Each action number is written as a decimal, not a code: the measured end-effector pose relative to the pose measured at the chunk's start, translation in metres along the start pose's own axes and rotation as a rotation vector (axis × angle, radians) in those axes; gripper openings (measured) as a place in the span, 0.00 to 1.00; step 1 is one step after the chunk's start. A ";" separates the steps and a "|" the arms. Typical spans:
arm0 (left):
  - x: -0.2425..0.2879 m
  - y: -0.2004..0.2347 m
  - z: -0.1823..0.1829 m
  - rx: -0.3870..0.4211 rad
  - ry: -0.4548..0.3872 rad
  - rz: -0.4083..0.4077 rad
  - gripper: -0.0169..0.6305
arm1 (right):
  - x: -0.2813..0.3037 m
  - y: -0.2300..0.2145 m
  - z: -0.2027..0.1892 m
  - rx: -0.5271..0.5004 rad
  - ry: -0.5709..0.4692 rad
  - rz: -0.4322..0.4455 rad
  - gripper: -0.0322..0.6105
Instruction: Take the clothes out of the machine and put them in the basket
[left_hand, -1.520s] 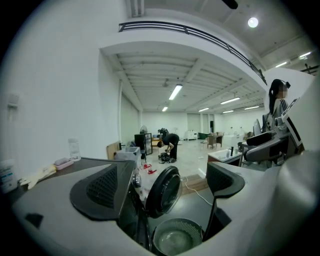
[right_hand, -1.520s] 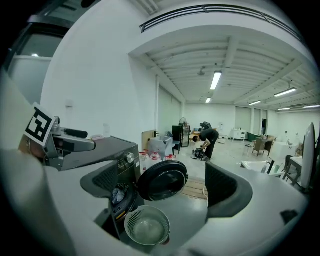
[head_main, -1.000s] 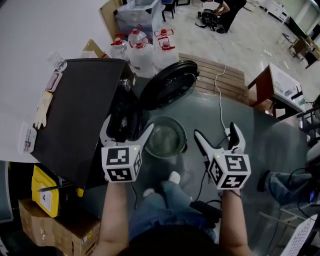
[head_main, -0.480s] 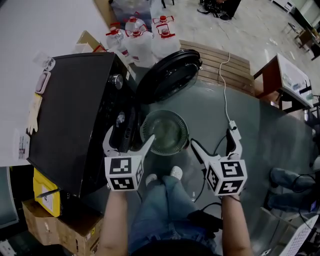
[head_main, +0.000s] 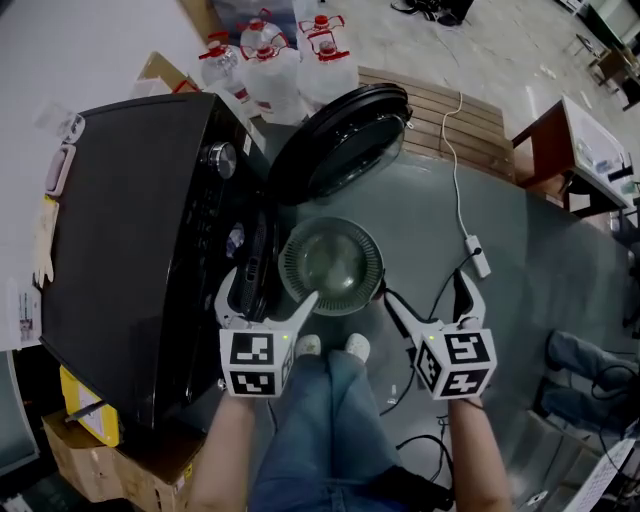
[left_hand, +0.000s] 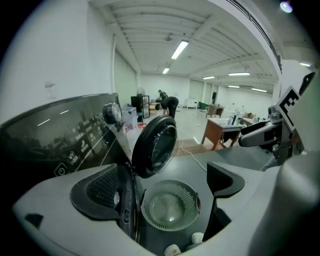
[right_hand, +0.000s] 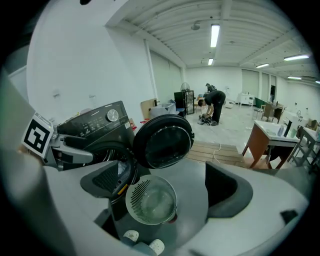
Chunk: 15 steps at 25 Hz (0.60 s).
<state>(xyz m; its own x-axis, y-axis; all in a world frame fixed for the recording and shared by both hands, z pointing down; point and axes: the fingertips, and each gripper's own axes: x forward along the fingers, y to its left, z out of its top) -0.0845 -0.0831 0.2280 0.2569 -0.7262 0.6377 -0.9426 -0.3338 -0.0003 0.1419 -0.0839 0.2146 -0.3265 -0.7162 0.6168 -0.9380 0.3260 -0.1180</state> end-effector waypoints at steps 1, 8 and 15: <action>0.007 0.000 -0.005 0.012 0.004 -0.009 0.88 | 0.007 0.001 -0.005 0.004 0.001 0.001 0.87; 0.054 0.004 -0.041 0.015 0.018 -0.035 0.88 | 0.054 0.004 -0.041 0.011 0.018 -0.003 0.87; 0.091 0.022 -0.090 -0.007 0.037 -0.012 0.88 | 0.092 0.008 -0.089 -0.001 0.053 -0.021 0.87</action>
<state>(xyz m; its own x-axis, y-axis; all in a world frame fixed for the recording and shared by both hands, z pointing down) -0.1013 -0.1022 0.3553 0.2607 -0.6990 0.6659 -0.9408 -0.3386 0.0129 0.1149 -0.0918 0.3398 -0.3001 -0.6892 0.6595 -0.9444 0.3120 -0.1036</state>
